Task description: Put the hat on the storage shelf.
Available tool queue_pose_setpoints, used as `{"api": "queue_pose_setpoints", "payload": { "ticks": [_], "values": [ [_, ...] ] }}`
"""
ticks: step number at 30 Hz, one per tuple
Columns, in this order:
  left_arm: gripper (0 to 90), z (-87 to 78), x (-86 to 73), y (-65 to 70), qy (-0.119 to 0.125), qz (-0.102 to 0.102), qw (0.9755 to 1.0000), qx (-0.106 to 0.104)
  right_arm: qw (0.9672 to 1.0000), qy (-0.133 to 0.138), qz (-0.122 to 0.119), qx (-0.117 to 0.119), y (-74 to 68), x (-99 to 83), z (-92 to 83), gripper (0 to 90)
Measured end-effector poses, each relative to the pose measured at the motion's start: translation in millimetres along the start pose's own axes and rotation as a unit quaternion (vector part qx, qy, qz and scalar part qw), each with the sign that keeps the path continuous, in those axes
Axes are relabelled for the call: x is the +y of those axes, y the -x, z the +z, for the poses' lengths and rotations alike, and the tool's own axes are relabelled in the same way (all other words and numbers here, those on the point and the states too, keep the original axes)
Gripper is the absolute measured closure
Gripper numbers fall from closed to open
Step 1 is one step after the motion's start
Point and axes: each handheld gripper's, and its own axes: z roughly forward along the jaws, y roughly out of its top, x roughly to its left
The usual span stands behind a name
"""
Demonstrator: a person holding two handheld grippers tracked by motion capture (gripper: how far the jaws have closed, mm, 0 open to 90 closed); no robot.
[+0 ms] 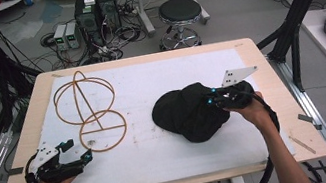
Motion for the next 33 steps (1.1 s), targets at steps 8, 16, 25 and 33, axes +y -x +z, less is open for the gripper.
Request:
{"api": "queue_pose_setpoints", "payload": {
  "ticks": [8, 16, 25, 33],
  "values": [
    [16.8, -0.3, 0.0, -0.1, 0.001, 0.0, 1.0, -0.001, 0.9999, 0.002, 0.0, 0.013, -4.5, 11.0, -2.9, 81.3],
    [16.8, -0.3, 0.0, -0.1, 0.001, 0.0, 1.0, -0.001, 0.9994, 0.031, -0.004, 0.017, -11.1, 33.7, -11.4, 81.5],
    [16.8, -0.1, 0.0, -0.3, 0.0, 0.0, 1.0, -0.002, 0.9978, 0.062, -0.001, 0.024, -16.7, 52.7, -18.2, 81.7],
    [16.8, -0.3, 0.0, -0.4, 0.0, 0.0, 1.0, -0.003, 0.9966, 0.079, -0.006, 0.024, -20.9, 69.5, -20.6, 81.8]
  ]
}}
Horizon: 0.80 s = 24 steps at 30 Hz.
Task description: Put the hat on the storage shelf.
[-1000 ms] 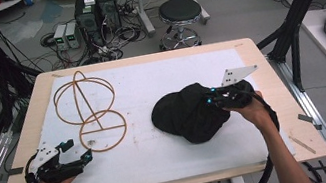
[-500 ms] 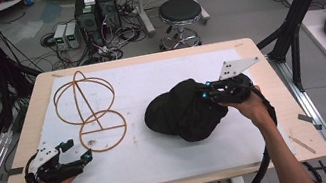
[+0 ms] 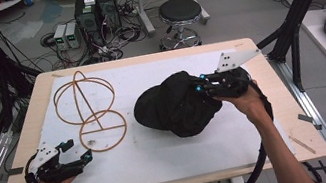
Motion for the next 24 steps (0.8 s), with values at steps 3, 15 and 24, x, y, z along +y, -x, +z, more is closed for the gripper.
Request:
{"api": "queue_pose_setpoints", "payload": {
  "ticks": [3, 15, 24],
  "values": [
    [16.8, -0.1, 0.0, -0.1, 0.0, 0.0, 1.0, 0.0, 0.9999, 0.006, -0.008, -0.002, -1.1, 9.0, 0.0, 81.8],
    [16.8, -0.2, 0.1, -0.8, 0.0, 0.002, 1.0, -0.002, 0.999, 0.042, -0.019, -0.003, -6.5, 44.1, -1.1, 81.8],
    [16.8, 0.2, -0.1, -0.5, 0.0, 0.0, 1.0, -0.002, 0.998, 0.058, -0.023, 0.001, -6.1, 56.9, -1.2, 81.8]
  ]
}}
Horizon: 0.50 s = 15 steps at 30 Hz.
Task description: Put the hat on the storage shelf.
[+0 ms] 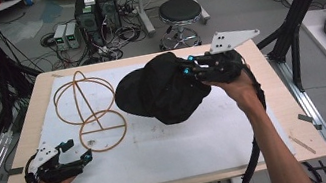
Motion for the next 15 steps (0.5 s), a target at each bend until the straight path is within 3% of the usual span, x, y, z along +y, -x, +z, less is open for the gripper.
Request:
{"api": "queue_pose_setpoints", "payload": {
  "ticks": [15],
  "values": [
    [16.8, 0.1, 0.0, 0.4, 0.0, 0.002, 1.0, 0.001, 0.9988, 0.048, 0.002, -0.002, 2.7, 18.6, -11.1, 81.9]
  ]
}}
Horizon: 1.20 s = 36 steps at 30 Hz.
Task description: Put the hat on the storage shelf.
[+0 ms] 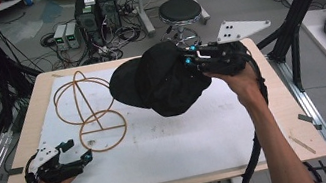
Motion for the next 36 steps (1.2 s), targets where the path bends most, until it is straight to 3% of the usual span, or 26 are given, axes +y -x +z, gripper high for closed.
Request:
{"api": "queue_pose_setpoints", "payload": {
  "ticks": [14, 36],
  "values": [
    [16.8, -0.1, 0.0, -0.5, 0.0, -0.001, 1.0, -0.001, 0.999, 0.042, -0.003, 0.014, -4.1, 28.6, 13.8, 82.1],
    [16.8, 0.4, 0.2, -0.4, -0.003, 0.001, 1.0, -0.003, 0.9968, 0.052, -0.011, 0.06, -15.2, 53.7, 63.5, 82.1]
  ]
}}
